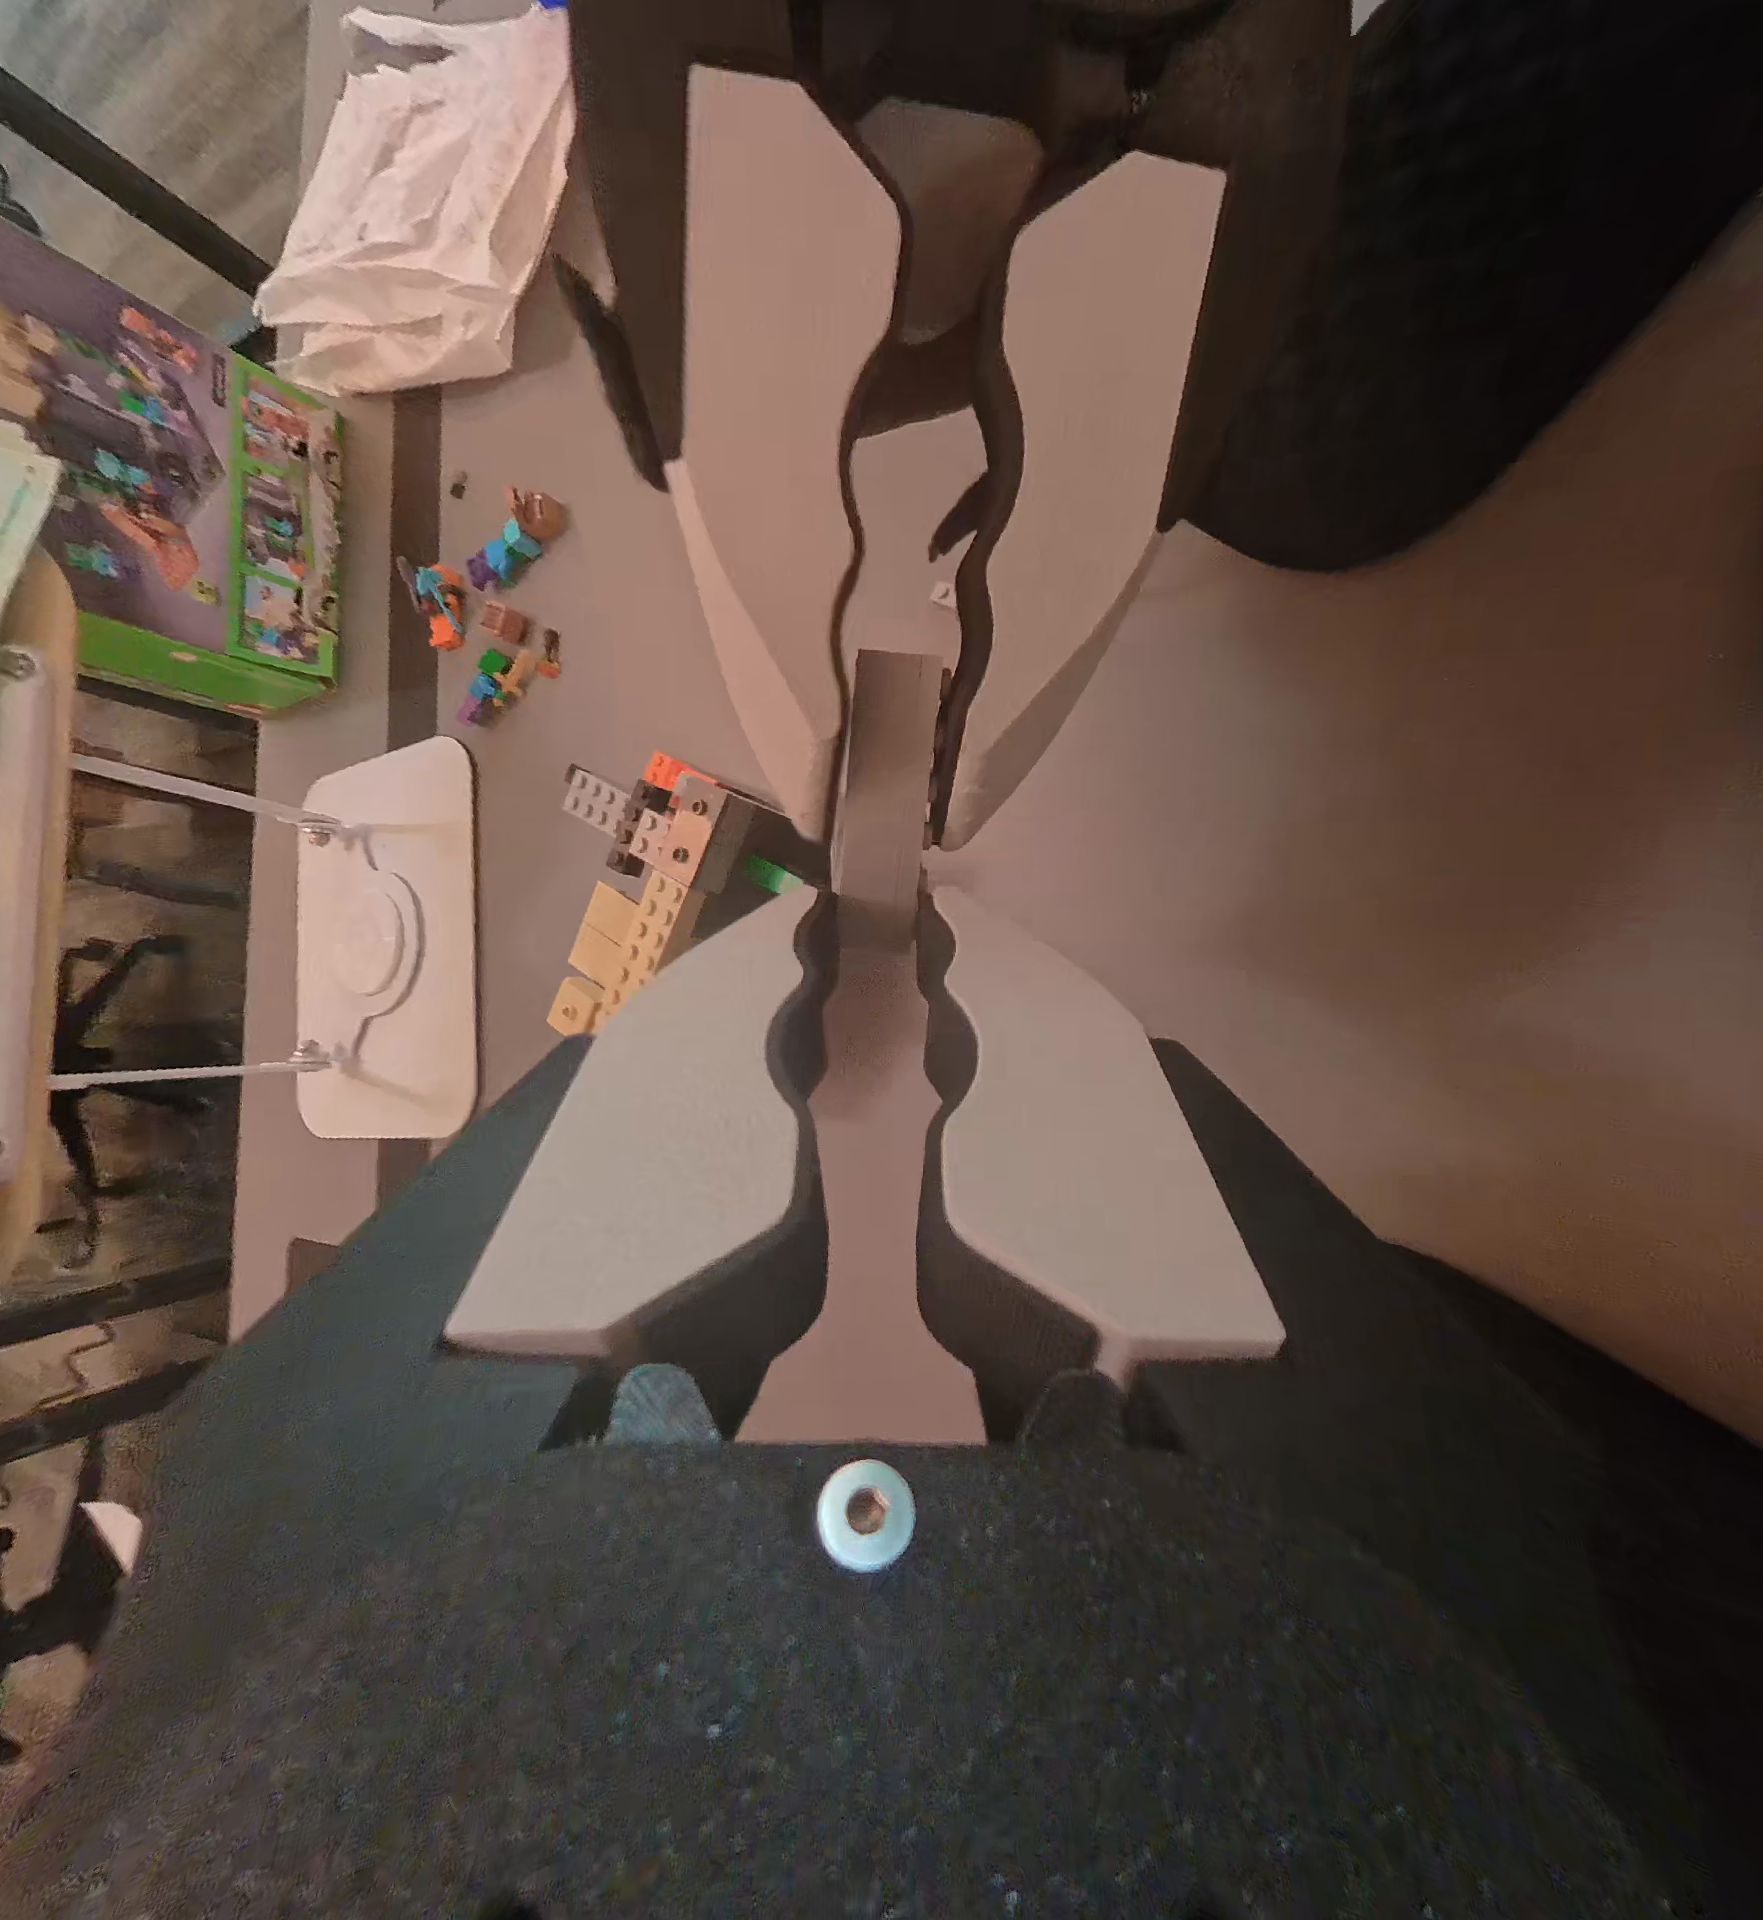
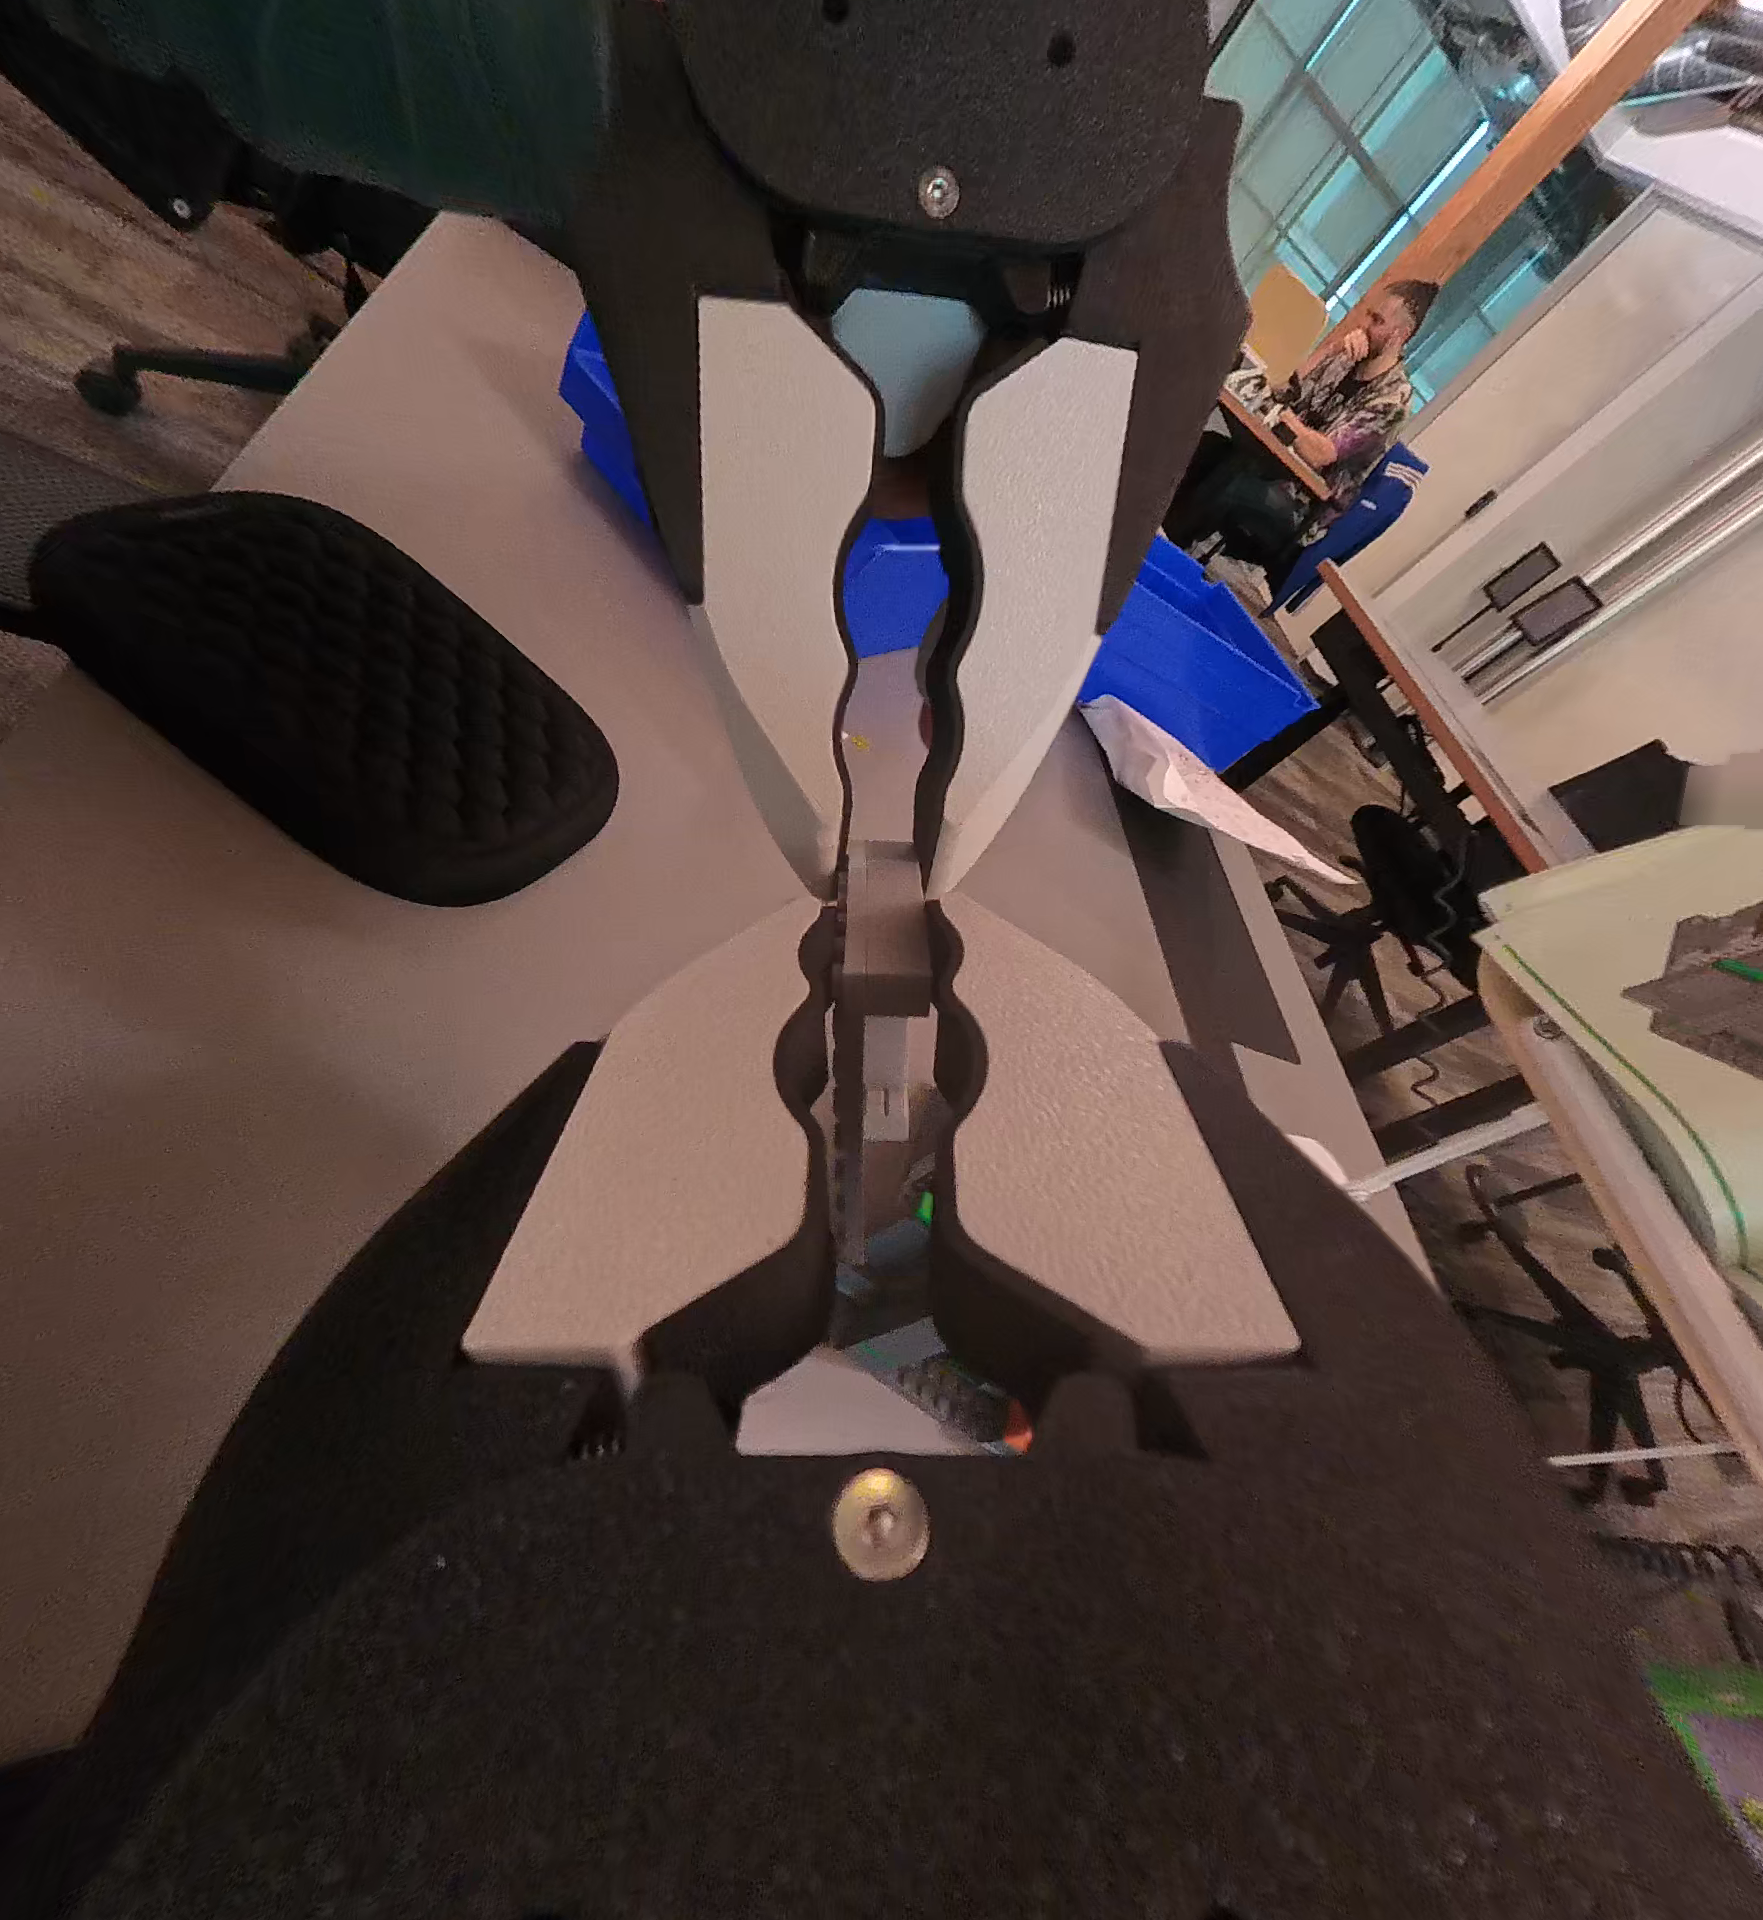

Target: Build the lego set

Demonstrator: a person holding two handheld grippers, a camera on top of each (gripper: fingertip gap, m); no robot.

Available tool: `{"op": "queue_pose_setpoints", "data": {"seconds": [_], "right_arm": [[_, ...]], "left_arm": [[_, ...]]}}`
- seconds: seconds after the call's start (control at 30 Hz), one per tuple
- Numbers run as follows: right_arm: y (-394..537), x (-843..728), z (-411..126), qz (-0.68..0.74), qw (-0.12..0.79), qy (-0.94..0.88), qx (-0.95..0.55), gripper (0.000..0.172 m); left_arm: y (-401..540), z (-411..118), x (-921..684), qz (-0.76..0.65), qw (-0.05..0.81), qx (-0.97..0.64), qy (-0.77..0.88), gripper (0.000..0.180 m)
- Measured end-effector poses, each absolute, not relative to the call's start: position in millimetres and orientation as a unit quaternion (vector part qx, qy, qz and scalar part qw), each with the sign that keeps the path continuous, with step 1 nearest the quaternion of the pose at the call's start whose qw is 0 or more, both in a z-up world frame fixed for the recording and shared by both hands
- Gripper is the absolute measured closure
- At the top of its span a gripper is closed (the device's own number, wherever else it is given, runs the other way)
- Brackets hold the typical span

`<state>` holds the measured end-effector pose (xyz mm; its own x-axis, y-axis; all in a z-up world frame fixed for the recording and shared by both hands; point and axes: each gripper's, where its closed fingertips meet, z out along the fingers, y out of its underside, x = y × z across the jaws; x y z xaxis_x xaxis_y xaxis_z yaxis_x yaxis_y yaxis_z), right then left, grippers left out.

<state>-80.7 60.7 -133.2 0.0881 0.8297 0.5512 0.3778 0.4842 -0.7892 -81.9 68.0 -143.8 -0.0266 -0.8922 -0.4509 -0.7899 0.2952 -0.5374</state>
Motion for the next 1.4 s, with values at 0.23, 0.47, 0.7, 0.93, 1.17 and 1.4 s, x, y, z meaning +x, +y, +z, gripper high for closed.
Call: {"op": "queue_pose_setpoints", "data": {"seconds": [0.23, 0.47, 0.7, 0.93, 1.17, 1.4], "right_arm": [[56.4, -78.3, -138.0, 0.200, 0.559, -0.651, -0.473, 0.156], [58.1, -74.3, -146.3, 0.208, 0.546, -0.644, -0.494, 0.156], [54.3, -65.2, -147.2, 0.183, 0.527, -0.655, -0.510, 0.156], [43.5, -25.4, -134.3, 0.361, 0.377, -0.649, -0.554, 0.131], [39.8, -30.1, -145.1, 0.498, 0.201, -0.614, -0.579, 0.131], [28.6, -45.6, -143.2, 0.570, 0.161, -0.601, -0.537, 0.164]], "left_arm": [[63.3, -152.1, -77.9, -0.082, 0.365, -0.590, 0.716, 0.165], [64.5, -159.5, -71.4, -0.132, 0.390, -0.585, 0.698, 0.165], [62.6, -160.8, -59.9, -0.137, 0.465, -0.523, 0.701, 0.165], [45.0, -151.0, -56.3, -0.129, 0.557, -0.408, 0.711, 0.165], [19.7, -134.7, -49.7, -0.098, 0.619, -0.314, 0.714, 0.166], [24.3, -138.8, -60.3, -0.073, 0.627, -0.314, 0.709, 0.166]]}}
